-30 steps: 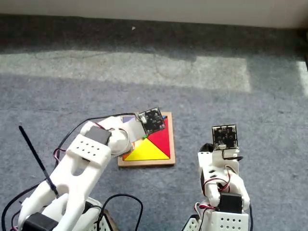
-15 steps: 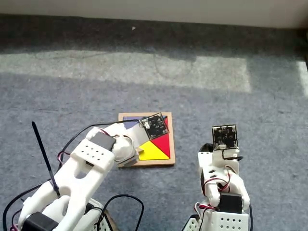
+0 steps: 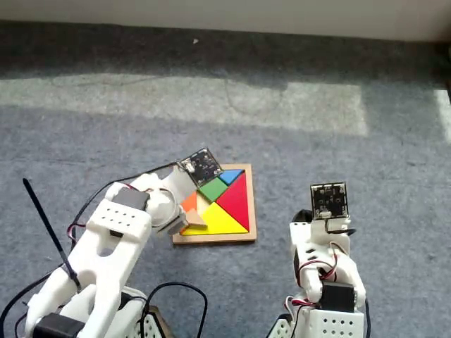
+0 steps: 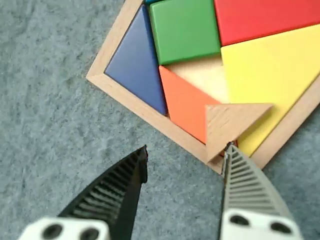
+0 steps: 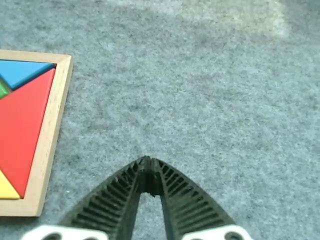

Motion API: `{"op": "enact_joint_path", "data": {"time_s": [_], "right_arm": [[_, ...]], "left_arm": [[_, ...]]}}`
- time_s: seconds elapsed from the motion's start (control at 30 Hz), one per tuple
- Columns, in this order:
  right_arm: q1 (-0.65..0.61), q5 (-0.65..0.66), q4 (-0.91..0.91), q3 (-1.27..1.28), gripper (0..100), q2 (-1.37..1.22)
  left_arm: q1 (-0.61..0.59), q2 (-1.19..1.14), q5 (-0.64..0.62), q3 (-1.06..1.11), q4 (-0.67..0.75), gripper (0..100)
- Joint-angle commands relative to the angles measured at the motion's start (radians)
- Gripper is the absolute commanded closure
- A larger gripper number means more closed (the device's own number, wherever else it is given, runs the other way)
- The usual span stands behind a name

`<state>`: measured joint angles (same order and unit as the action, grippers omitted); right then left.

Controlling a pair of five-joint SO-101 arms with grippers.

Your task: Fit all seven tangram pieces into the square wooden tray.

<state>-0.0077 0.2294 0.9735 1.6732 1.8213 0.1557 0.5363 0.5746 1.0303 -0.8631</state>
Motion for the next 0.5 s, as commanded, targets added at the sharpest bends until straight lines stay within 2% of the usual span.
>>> {"op": "enact_joint_path", "data": {"time_s": [0.0,0.37,0.47], "right_arm": [[0.012,0.011,-0.021,0.131,98.6,0.013],[0.012,0.011,-0.021,0.131,98.6,0.013],[0.012,0.011,-0.021,0.131,98.6,0.013]], "left_arm": [[-0.042,0.013,-0.006,-0.002,0.014,75],[-0.013,0.010,-0.012,0.007,0.015,75],[0.019,0.010,-0.026,0.054,0.083,75]]}}
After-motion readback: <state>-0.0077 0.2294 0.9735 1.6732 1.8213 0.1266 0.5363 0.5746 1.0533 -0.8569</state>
